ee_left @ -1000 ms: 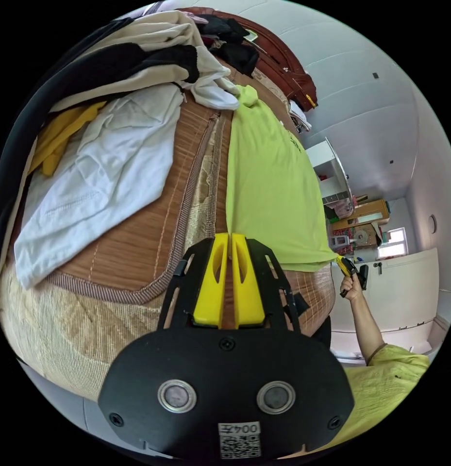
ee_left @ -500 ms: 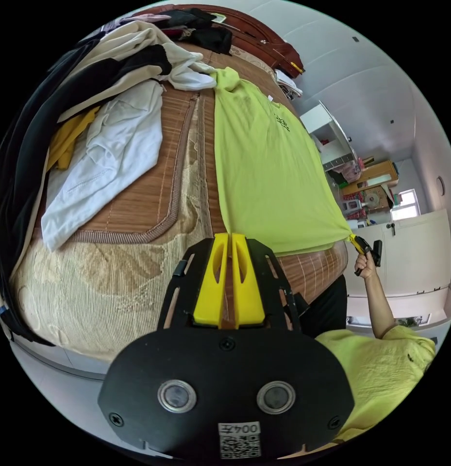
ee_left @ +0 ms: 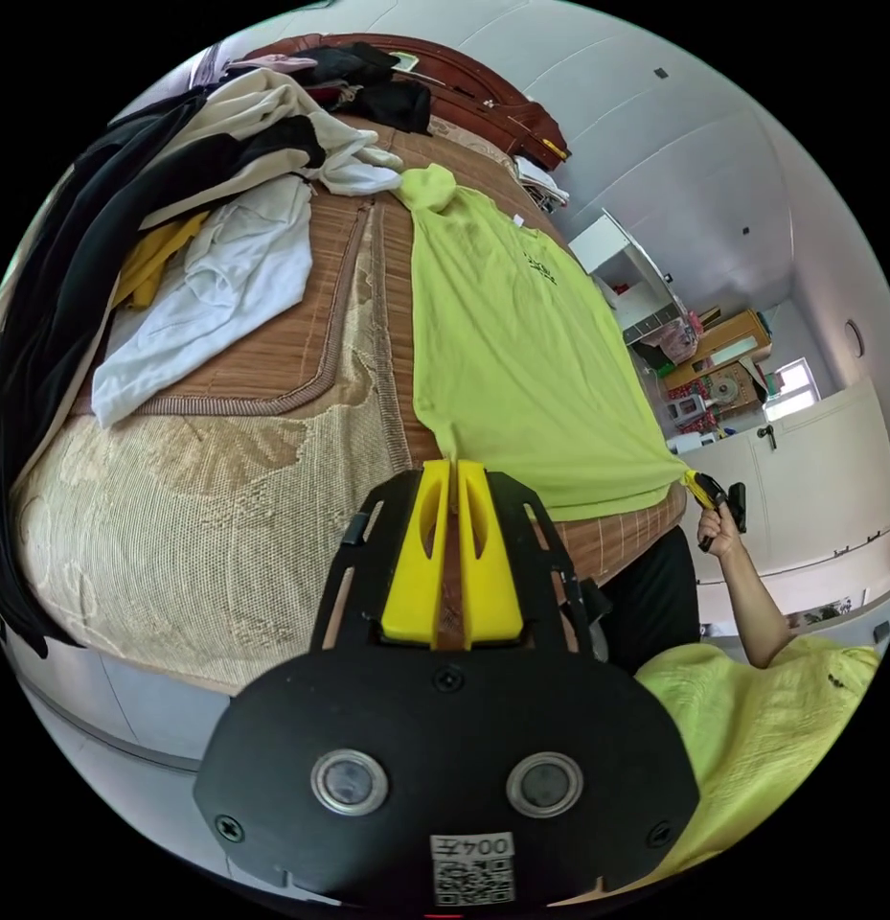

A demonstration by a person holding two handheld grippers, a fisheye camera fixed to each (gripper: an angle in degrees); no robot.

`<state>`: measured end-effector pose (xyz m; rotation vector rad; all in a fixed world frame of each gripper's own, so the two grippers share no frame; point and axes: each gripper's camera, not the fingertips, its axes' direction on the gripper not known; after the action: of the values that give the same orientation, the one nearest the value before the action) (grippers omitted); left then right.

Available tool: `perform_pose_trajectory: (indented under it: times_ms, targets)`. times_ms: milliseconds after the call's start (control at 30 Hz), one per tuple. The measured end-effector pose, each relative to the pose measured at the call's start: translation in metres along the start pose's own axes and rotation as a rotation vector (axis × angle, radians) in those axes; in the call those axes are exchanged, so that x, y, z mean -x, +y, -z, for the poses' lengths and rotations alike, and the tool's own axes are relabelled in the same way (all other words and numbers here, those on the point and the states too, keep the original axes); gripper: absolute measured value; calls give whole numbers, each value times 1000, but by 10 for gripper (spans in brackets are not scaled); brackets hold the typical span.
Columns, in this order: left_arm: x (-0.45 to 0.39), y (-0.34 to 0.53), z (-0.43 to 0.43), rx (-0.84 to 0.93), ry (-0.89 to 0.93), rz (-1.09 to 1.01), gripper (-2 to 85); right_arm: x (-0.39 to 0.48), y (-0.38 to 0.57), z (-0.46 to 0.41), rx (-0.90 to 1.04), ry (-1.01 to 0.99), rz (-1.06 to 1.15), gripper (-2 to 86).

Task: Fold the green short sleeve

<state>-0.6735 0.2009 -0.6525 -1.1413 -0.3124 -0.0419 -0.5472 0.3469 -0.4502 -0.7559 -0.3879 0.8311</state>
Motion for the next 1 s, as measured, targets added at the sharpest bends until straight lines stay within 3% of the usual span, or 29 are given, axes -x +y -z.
perform_pose_trajectory:
  times_ms: [200,500,667,800,1000]
  targets:
    - [14,16,-1,-24,-17,43,9,-4,29,39,-176,-57,-85,116]
    - [47,52,10,-90,29,71,8,13,68,91,-245,-147,-6,136]
    - [58,65,15,-94,42,94,8,40,57,108,-209,-69,-1,111]
    - [59,68,25,-35,38,97,9,77,41,130,-152,57,-6,25]
    - [79,80,65,-1,209,89,11,145,-3,192,9,133,75,11]
